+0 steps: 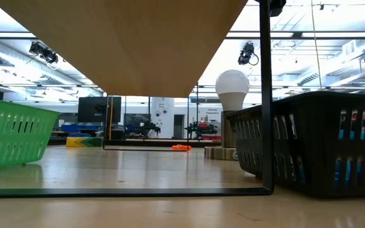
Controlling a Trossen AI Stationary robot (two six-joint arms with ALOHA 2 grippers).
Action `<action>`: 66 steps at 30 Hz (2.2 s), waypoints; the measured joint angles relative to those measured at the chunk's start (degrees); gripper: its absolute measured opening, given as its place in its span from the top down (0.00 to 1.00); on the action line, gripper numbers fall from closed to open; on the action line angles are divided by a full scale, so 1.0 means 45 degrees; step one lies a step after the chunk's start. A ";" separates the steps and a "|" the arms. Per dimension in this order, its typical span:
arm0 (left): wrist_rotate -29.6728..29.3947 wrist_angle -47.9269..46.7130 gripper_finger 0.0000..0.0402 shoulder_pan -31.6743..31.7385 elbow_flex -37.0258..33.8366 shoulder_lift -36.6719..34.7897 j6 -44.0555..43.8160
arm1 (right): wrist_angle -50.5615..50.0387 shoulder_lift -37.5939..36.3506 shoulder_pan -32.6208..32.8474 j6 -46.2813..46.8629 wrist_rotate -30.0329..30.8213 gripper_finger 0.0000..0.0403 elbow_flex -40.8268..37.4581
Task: Pick & Place Office Desk Supplies
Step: Put the orange rubber band into the black bin
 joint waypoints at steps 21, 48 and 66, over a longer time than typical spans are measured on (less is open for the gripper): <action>0.0646 0.0170 1.00 0.0086 0.0000 -0.0010 0.0104 | 0.0411 0.0000 -0.0248 -0.0185 0.0363 0.79 0.0001; 0.2186 -0.0113 1.00 0.0086 0.0000 -0.0010 -0.0240 | -0.0521 0.0000 0.0484 0.0148 0.0373 1.00 -0.0001; 0.5708 -0.0952 0.73 0.0082 0.0000 -0.0010 -0.1867 | -0.3228 0.0000 0.1889 0.2969 0.1481 1.00 0.0003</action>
